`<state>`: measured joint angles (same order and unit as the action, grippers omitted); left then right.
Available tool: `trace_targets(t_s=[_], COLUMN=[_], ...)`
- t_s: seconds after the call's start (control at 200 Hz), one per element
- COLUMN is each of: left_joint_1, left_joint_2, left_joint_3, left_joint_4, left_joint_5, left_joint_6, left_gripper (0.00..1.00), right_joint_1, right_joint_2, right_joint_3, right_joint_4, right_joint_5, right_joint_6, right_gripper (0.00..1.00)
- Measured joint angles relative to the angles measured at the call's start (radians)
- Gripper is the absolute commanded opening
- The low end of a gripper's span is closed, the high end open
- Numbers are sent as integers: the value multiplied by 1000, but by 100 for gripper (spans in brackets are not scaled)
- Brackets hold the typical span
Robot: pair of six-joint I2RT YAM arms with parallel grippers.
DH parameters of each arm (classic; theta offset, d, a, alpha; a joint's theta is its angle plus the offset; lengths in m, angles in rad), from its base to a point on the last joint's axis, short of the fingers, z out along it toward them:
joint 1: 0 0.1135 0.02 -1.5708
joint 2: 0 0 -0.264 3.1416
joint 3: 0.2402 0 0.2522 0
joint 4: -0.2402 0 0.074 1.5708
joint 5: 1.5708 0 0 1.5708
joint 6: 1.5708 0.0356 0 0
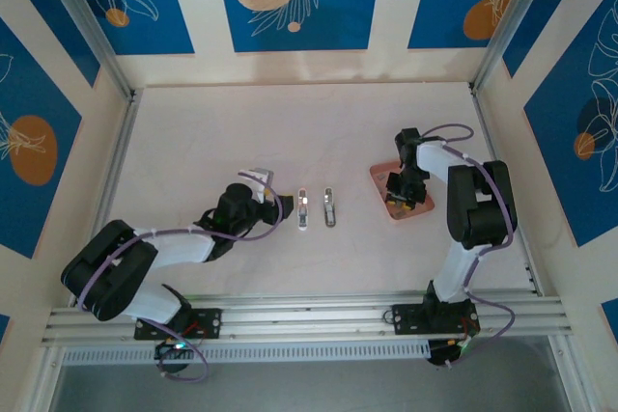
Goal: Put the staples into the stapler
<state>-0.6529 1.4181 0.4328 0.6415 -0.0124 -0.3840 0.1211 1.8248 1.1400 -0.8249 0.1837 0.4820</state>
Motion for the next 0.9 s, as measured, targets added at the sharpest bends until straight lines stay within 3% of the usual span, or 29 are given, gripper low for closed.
trace_targets(t_s=[0.39,0.9], left_joint_1=[-17,-25], left_joint_2=[-23,-98], left_joint_3=[-7,-8], left_joint_4=[-43,-113], left_joint_5=[-52,-112], left_joint_6=[10,27], left_gripper=[74,74], right_joint_1=[-6,-6], right_joint_2=[-3,-98], right_joint_3=[0,-71], right_joint_4=[0,201], right_joint_5=[0,-8], right_joint_6=[-30,-36], right_gripper=[20,18])
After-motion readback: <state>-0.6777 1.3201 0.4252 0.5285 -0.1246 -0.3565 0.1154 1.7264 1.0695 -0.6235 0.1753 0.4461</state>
